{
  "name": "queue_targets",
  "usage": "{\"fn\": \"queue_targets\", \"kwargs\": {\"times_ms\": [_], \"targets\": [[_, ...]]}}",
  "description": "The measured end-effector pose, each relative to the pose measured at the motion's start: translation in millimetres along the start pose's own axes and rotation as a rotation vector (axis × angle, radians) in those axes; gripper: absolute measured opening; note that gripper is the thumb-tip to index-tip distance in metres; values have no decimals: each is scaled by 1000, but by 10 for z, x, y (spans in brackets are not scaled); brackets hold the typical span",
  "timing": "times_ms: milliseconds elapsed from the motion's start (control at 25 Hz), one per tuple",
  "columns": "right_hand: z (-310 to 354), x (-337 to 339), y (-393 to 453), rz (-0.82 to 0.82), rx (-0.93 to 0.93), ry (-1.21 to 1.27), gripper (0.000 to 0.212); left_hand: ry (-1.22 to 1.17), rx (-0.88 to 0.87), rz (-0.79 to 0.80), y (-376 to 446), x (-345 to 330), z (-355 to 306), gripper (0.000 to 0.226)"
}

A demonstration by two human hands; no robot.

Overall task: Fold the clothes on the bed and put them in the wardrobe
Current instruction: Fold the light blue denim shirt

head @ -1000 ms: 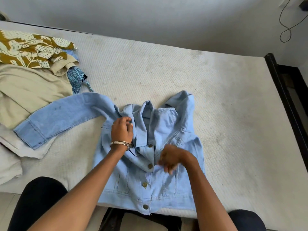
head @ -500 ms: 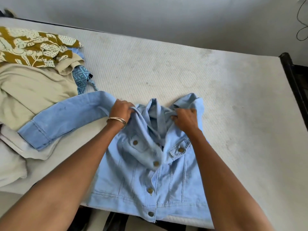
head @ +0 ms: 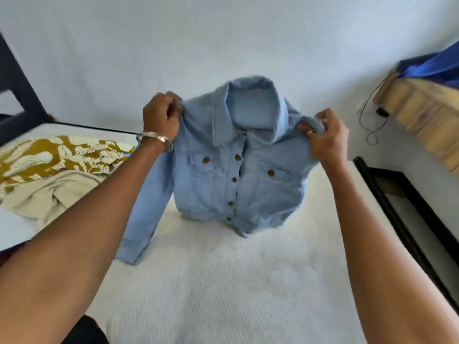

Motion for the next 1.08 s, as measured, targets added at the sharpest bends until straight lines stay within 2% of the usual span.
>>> {"fn": "queue_targets", "kwargs": {"times_ms": [80, 160, 200, 280, 320, 400, 480, 520, 600, 720, 840, 920, 1000, 1080], "targets": [[-116, -180, -328, 299, 10, -136, 30, -72, 82, 310, -280, -143, 93, 37], [-368, -446, -814, 673, 12, -384, 24, 115, 165, 774, -921, -427, 361, 55], [-514, -538, -1040, 827, 6, -493, 25, 236, 176, 993, -1287, -506, 501, 52], [-619, -559, -1329, 1000, -4, -583, 29, 287, 262, 1291, -1854, -478, 671, 46], [-569, -522, -1367, 1029, 0, -557, 31, 249, 308, 1327, -1919, -423, 696, 52], [-400, -399, -1242, 959, -10, -450, 35, 173, 378, 1195, -1704, -256, 616, 44], [-276, -204, -937, 750, -59, -367, 28, 214, 360, 844, -1203, -4, 508, 28], [-241, -112, -826, 641, -85, -373, 26, 291, 328, 663, -987, 127, 406, 27], [-215, 10, -765, 492, -129, -425, 30, 468, 295, 410, -793, 220, 185, 35], [-287, 176, -841, 367, -159, -371, 35, 550, 397, 223, -879, 129, -21, 31], [-422, 555, -894, 172, -235, -264, 43, 411, 563, 223, -949, -45, -149, 29], [-392, 892, -941, -30, -292, -241, 28, 180, 636, 262, -866, -308, -253, 30], [-268, 1285, -1005, -255, -308, -237, 21, -331, 649, 299, -699, -667, -500, 30], [-36, 1672, -1052, -439, -180, -157, 26, -853, 695, 373, -545, -1075, -800, 26]]}}
Point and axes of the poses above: each hand's wrist, its own y-axis towards the middle knuckle, its own x-axis out of the back of the hand, z = x × y, the point moved 10 cm from there along y, towards the middle knuckle, and after that the axes turned 7 degrees about z, right-handed, at the moved point
